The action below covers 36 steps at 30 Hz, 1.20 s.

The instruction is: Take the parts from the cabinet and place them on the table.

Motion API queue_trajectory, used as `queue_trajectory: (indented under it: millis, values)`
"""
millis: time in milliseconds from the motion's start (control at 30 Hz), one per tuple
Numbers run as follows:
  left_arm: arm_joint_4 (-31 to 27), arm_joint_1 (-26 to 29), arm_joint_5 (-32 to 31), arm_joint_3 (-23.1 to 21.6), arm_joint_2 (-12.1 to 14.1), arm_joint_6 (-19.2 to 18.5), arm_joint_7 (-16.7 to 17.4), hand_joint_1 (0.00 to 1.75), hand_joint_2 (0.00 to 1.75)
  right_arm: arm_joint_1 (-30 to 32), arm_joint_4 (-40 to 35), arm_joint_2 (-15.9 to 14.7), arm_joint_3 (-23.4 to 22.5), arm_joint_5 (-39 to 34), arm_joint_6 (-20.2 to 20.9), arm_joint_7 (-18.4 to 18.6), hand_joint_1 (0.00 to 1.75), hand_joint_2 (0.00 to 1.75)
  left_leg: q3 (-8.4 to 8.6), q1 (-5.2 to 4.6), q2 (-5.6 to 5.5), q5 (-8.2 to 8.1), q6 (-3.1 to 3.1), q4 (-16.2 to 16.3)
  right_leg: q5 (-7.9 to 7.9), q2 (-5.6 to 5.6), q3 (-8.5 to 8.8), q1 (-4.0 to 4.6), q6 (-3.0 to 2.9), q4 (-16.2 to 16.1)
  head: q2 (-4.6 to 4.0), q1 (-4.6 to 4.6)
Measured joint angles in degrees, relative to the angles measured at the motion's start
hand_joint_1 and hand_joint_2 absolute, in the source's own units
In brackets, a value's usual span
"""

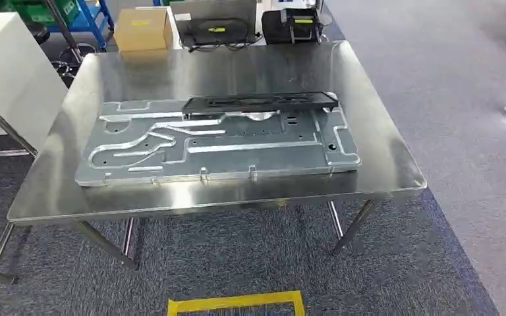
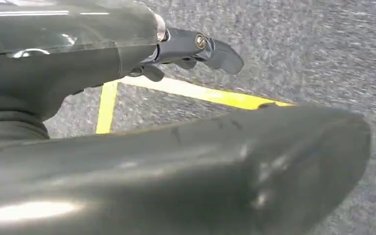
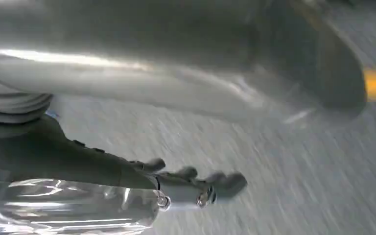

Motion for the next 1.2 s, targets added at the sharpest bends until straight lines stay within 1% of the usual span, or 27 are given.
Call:
queue_trajectory:
  millis: [67, 100, 133, 167, 233, 267, 300, 333, 367, 467, 533, 600, 633, 700, 733, 767, 800, 833, 867, 933, 967, 1000, 1033, 1100, 1133, 1167, 1200]
  values:
    - [0.0, 0.0, -1.03, -0.18, -0.04, -0.31, 1.15, 0.0, 0.0, -0.46, 0.72, 0.02, -0.91, -0.63, 4.35, 4.7, 0.0, 0.0, -1.65, -0.04, -0.01, 1.27, 0.08, 0.18, -6.6, 0.0, -1.85, -0.28, 0.52, 7.82, 0.0, -0.02]
    - [0.0, 0.04, -1.6, -0.37, -0.18, -0.3, 1.95, 0.0, 0.0, -0.73, 1.0, 0.11, -1.36, -0.92, 5.3, 5.94, 0.0, 0.0, -2.8, -0.07, 0.02, 2.03, -0.01, 0.41, -8.26, -0.01, -2.58, -0.39, 0.83, 12.38, 0.0, -0.02]
    - [0.0, 0.01, -2.46, -0.61, -0.37, -0.31, 3.18, 0.0, 0.0, -0.93, 1.42, 0.28, -1.94, -1.2, 6.02, 7.0, 0.0, 0.0, -3.79, -0.06, 0.08, 2.59, -0.11, 0.72, -7.75, -0.02, -2.5, -0.48, 1.0, 14.56, 0.0, -0.02]
    - [0.0, 0.01, -2.91, -0.74, -0.66, -0.31, 3.87, 0.0, 0.0, -1.13, 1.64, 0.37, -2.23, -1.44, 6.42, 7.38, 0.0, 0.0, -4.64, -0.02, 0.09, 3.03, -0.26, 1.12, -6.08, -0.02, -1.65, -0.58, 1.09, 14.62, 0.0, -0.02]
    - [0.0, 0.03, -4.1, -1.27, -1.18, -0.26, 5.37, 0.0, 0.0, -1.5, 1.88, 0.52, -3.08, -1.99, 7.13, 7.97, 0.0, 0.0, -6.78, 0.07, 0.12, 3.85, -0.68, 2.19, -1.7, -0.03, 3.89, -0.86, 1.12, 8.1, 0.0, -0.02]
    - [0.0, 0.02, -4.55, -1.51, -1.48, -0.26, 5.81, 0.0, 0.0, -1.65, 1.96, 0.52, -3.36, -2.23, 7.31, 8.1, 0.0, 0.0, -7.46, 0.11, 0.11, 4.09, -0.87, 2.66, -1.17, -0.03, 6.94, -0.97, 1.12, 3.9, 0.0, -0.02]
    - [0.0, 0.05, -5.33, -2.01, -1.6, -0.3, 6.45, 0.0, 0.0, -1.97, 2.07, 0.57, -3.85, -2.84, 7.42, 8.16, 0.0, 0.0, -8.33, -0.17, 0.06, 4.4, -1.28, 3.39, -3.89, 0.02, 10.88, -0.76, 1.02, -2.5, 0.0, -0.02]
    - [0.04, 0.07, -6.11, -2.36, -2.03, -0.3, 6.88, 0.0, 0.0, -2.05, 2.12, 0.57, -4.41, -3.43, 7.51, 8.06, 0.0, 0.0, -8.61, -0.13, 0.03, 4.66, -1.61, 3.78, -4.51, 0.29, 11.45, -0.4, 0.39, -4.23, 0.0, -0.04]
    - [0.04, -0.01, -6.84, -2.75, -2.1, -0.3, 7.21, 0.0, 0.0, -2.06, 2.21, 0.61, -4.88, -4.02, 7.8, 7.86, 0.0, 0.0, -8.66, -0.14, 0.07, 5.12, -1.92, 3.83, -4.32, 0.19, 10.94, -0.41, 0.18, -4.13, 0.0, -0.04]
    - [0.15, 0.24, -8.83, -4.19, -2.69, -0.33, 8.2, 0.0, 0.0, -1.92, 2.42, 0.61, -6.67, -5.81, 8.54, 7.29, 0.0, 0.0, -9.08, 0.05, -0.03, 6.43, -2.94, 3.57, -2.94, -0.04, 10.04, -0.37, -1.32, -4.19, 0.0, -0.02]
    - [0.26, 0.18, -9.67, -5.01, -2.95, -0.33, 8.59, 0.0, 0.0, -2.17, 2.53, 0.61, -7.69, -6.12, 9.4, 7.31, 0.0, 0.0, -10.94, 0.36, -0.41, -0.03, -3.47, 7.94, -1.58, -0.3, 8.39, -0.41, -2.21, -4.11, 0.0, -0.04]
    - [0.33, 0.17, -10.08, -5.66, -3.13, -0.55, 8.85, 0.0, 0.0, -2.14, 2.62, 0.61, -8.33, -6.14, 10.02, 7.31, 0.0, 0.0, -13.72, 0.44, -0.45, -6.9, -3.82, 18.45, -0.02, -0.34, 6.23, -0.05, -2.45, -3.99, 0.0, -0.07]
    - [0.37, 0.18, -10.12, -6.01, -3.15, -0.74, 8.85, 0.0, 0.0, -2.13, 2.66, 0.61, -8.63, -6.21, 10.22, 7.31, 0.0, 0.0, -13.89, 0.44, -0.46, -7.34, -3.82, 21.27, 0.64, -0.33, 5.29, 0.12, -2.47, -3.89, 0.0, -0.07]
    - [0.37, 0.2, -10.16, -6.27, -2.97, -1.47, 8.81, 0.0, 0.0, -2.07, 2.84, 0.72, -9.07, -6.27, 10.48, 6.59, 0.0, 0.0, -11.18, 0.39, -0.48, -4.23, -3.41, 20.15, 1.72, -0.33, 3.58, 0.41, -2.46, -3.6, 0.0, -0.07]
    - [0.37, 0.2, -10.07, -6.29, -2.84, -1.79, 8.7, 0.0, 0.0, -2.07, 3.01, 0.77, -9.22, -6.23, 10.5, 5.93, 0.0, 0.0, -7.64, 0.23, -0.5, -1.67, -2.93, 15.88, 2.33, -0.32, 2.75, 0.62, -2.44, -3.5, 0.0, -0.07]
    - [0.37, 0.13, -9.48, -6.29, -2.45, -1.99, 8.63, 0.0, 0.0, -2.1, 3.12, 1.07, -9.22, -5.68, 10.5, 5.13, 0.0, 0.0, -3.74, -0.05, -0.51, -0.57, -2.23, 10.58, 2.87, -0.29, 2.15, 0.81, -2.41, -3.48, 0.0, -0.04]
    - [0.35, 0.01, -8.87, -6.29, -2.06, -2.05, 8.63, 0.0, 0.0, -2.41, 3.21, 1.36, -9.22, -5.18, 10.5, 4.49, 0.0, 0.0, 0.2, -0.46, -0.54, -1.5, -1.28, 5.27, 3.42, -0.31, 2.0, 0.57, -2.31, -3.39, 0.0, -0.07]
    - [0.37, -0.04, -8.11, -6.23, -1.86, -2.1, 8.63, 0.0, 0.0, -2.37, 3.36, 1.75, -9.18, -4.46, 10.48, 3.88, 0.0, 0.0, 2.83, -0.81, -0.43, -2.82, -0.82, 0.27, 3.83, -0.26, 1.78, 0.9, -1.94, -3.34, 0.0, -0.09]
    - [0.37, -0.16, -7.47, -6.03, -1.51, -2.07, 8.7, 0.0, 0.0, -2.35, 3.39, 1.79, -9.13, -3.97, 10.39, 3.51, 0.0, 0.0, 2.93, -0.85, -0.5, -3.08, -1.0, -0.23, 4.36, -0.47, 1.69, 0.69, -1.59, -3.4, 0.0, -0.04]
    - [0.37, 0.04, -5.94, -5.09, -1.2, -1.77, 9.07, 0.0, 0.0, -2.65, 3.58, 2.08, -8.63, -2.55, 10.59, 2.57, 0.0, 0.0, 2.27, -1.18, -0.53, -2.09, -0.18, -0.23, 5.64, -0.56, 1.56, 0.28, -0.88, -3.94, 0.0, -0.04]
    - [0.37, 0.23, -5.66, -4.74, -1.14, -1.57, 9.18, 0.0, 0.0, -2.67, 3.67, 2.1, -8.54, -2.38, 10.72, 2.53, 0.0, 0.0, 2.05, -0.74, -0.47, -0.95, 0.14, -1.14, 5.79, -0.44, 1.41, 0.7, -0.57, -3.84, 0.0, -0.04]
    - [0.37, 0.11, -5.44, -4.44, -1.03, -1.4, 9.33, 0.0, 0.0, -2.76, 3.74, 2.12, -8.37, -2.18, 10.85, 2.33, 0.0, 0.0, 1.31, -0.62, -0.16, -0.13, 0.62, -1.2, 3.24, -0.19, 0.79, 0.39, -0.24, -2.59, 0.0, -0.04]
    - [0.37, 0.1, -5.29, -4.24, -0.92, -1.05, 9.38, 0.0, 0.0, -2.93, 3.82, 2.27, -8.22, -2.08, 11.03, 2.31, 0.0, 0.0, 0.28, -0.6, -0.18, 0.57, 0.98, -1.05, -0.96, -0.05, -0.23, 0.13, -0.06, 0.7, 0.0, -0.04]
    - [0.37, 0.19, -5.24, -3.93, -0.85, -0.98, 9.35, 0.0, 0.0, -3.08, 3.93, 2.4, -8.04, -1.9, 11.14, 2.35, 0.0, 0.0, -1.58, -0.62, -0.19, 1.7, 0.89, -0.68, -7.0, -0.01, -2.09, -0.23, 0.47, 8.9, 0.0, -0.04]
    - [0.37, 0.19, -4.98, -3.61, -0.85, -0.83, 9.35, 0.0, 0.0, -3.1, 3.93, 2.51, -7.87, -1.73, 11.11, 2.5, 0.0, 0.0, -2.69, -0.62, -0.13, 2.3, 0.75, -0.33, -7.82, -0.02, -2.51, -0.38, 0.79, 12.59, 0.0, -0.04]
    - [0.37, 0.2, -4.94, -3.43, -0.85, -0.72, 9.27, 0.0, 0.0, -3.14, 3.95, 2.6, -7.69, -1.68, 11.07, 2.79, 0.0, 0.0, -3.27, -0.59, -0.1, 2.69, 0.64, -0.02, -7.0, -0.03, -2.3, -0.51, 0.95, 13.87, 0.0, -0.04]
    - [0.37, 0.16, -4.81, -3.17, -0.85, -0.44, 8.92, 0.0, 0.0, -3.23, 3.95, 2.67, -7.49, -1.51, 10.92, 3.23, 0.0, 0.0, -4.77, -0.5, -0.07, 3.21, 0.39, 0.71, -4.31, -0.04, -0.58, -0.78, 1.16, 13.07, 0.0, -0.02]
